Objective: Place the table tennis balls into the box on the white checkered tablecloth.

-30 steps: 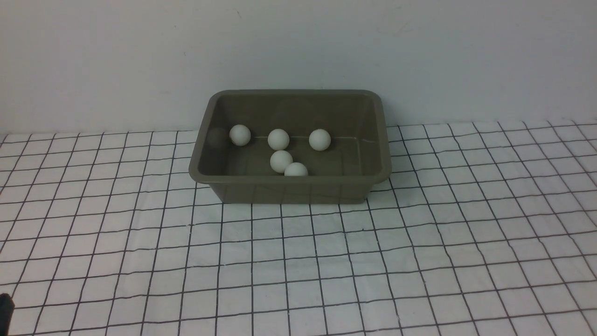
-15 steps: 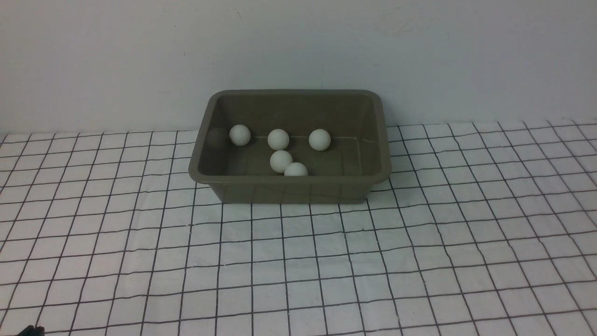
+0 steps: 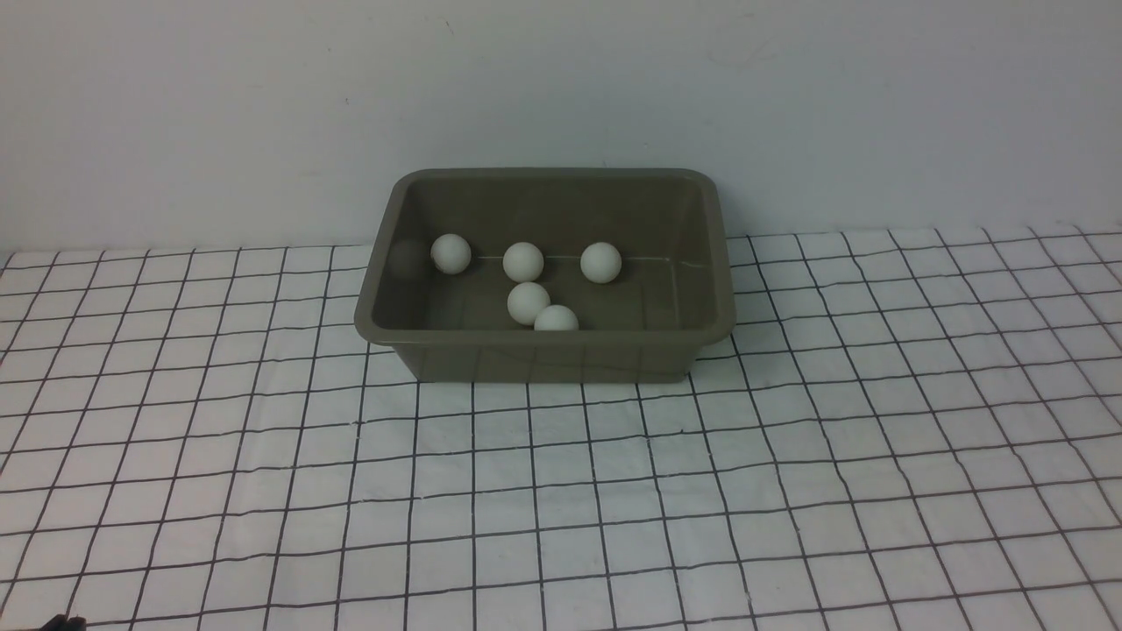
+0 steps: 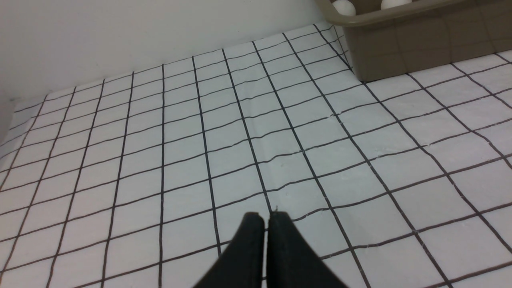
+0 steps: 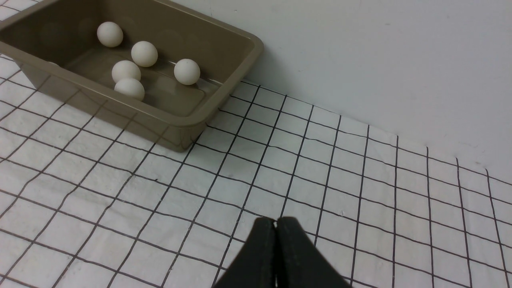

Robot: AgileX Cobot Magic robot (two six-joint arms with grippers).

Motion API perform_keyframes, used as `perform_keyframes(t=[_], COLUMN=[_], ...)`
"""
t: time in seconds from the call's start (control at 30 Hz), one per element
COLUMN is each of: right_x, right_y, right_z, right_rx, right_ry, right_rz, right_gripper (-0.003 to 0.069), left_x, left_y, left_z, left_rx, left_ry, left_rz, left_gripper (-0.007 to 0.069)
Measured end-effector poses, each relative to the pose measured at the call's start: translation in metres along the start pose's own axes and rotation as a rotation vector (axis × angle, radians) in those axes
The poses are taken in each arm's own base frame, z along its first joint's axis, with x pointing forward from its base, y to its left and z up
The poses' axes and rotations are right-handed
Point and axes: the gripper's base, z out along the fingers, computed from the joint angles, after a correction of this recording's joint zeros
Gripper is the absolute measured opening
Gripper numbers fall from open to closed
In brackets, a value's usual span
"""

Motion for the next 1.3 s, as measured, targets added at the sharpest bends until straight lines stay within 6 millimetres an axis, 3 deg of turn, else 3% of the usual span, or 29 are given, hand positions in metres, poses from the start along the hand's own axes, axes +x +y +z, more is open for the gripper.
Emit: perform_keyframes(t=[0.4,0.73,1.07,1.3], right_x=[0.002,0.017,0.071,0.111], right_y=[-0.010,-0.034,-0.022,-0.006], right_z=[-0.002,-0.004,-0.009,-0.014], right_rx=[0.077,0.281,0.344,0.363], right_ry=[0.009,0.060,0.077,-0.037], right_rz=[0.024,0.233,0.369,0.357], right_gripper=[-0.0018,-0.0018,-0.0018,-0.0018], left_x=[0.000,0.000,0.000,0.000], left_y=[0.000,0.000,0.000,0.000], left_z=[0.000,0.000,0.000,0.000], left_rx=[0.000,0.000,0.000,0.000], left_ry=[0.000,0.000,0.000,0.000], left_rz=[0.000,0.000,0.000,0.000], left_gripper=[-0.0004,-0.0004,-0.0004,-0.0004])
